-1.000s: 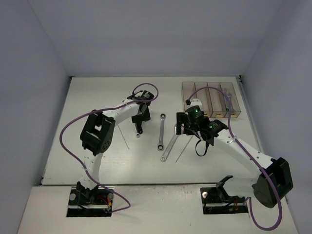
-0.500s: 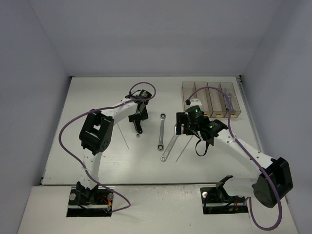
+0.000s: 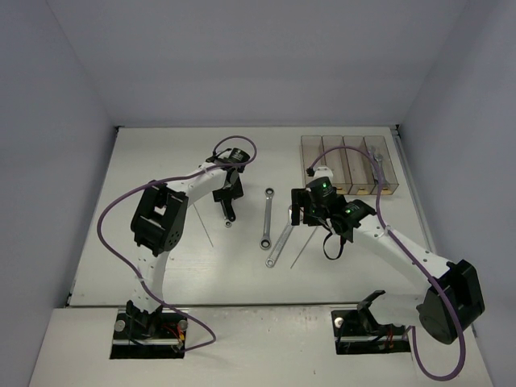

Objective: Sort the tools into containers

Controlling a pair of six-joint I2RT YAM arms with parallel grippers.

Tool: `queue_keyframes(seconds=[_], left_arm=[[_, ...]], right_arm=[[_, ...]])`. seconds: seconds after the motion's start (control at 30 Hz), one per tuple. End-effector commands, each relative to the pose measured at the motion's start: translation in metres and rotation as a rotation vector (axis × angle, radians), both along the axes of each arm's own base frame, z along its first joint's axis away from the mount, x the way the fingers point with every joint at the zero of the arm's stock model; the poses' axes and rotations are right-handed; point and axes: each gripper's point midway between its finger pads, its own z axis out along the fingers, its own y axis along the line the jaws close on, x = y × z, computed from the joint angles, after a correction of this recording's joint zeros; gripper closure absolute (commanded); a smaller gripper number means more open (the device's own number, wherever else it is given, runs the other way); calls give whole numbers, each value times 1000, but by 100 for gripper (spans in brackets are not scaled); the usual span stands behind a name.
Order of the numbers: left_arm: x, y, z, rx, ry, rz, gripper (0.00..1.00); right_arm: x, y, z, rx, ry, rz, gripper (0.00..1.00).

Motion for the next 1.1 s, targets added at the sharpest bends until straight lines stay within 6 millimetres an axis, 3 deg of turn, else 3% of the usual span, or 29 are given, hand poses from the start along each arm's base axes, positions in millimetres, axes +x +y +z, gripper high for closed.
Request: queue_keyframes(seconds=[0.0, 0.4, 0.73, 0.83, 0.97, 1.07], left_arm=[[16, -7, 38, -38, -93, 14, 58], [0, -4, -5, -34, 15, 39, 59], [-13, -8, -26, -45, 80, 21, 61], [-24, -9, -30, -42, 99, 14, 73], [-43, -7, -37, -31, 137, -4, 100], [-55, -7, -40, -35, 164, -40, 100]], right_arm=[[7, 3, 9, 25, -38, 1, 27], [4, 1, 7, 23, -36, 1, 27], [5, 1, 8, 26, -38, 0, 27], [5, 3, 11, 33, -42, 0, 27], [8, 6, 16, 48, -50, 4, 27], [10, 10, 19, 62, -48, 9, 27]])
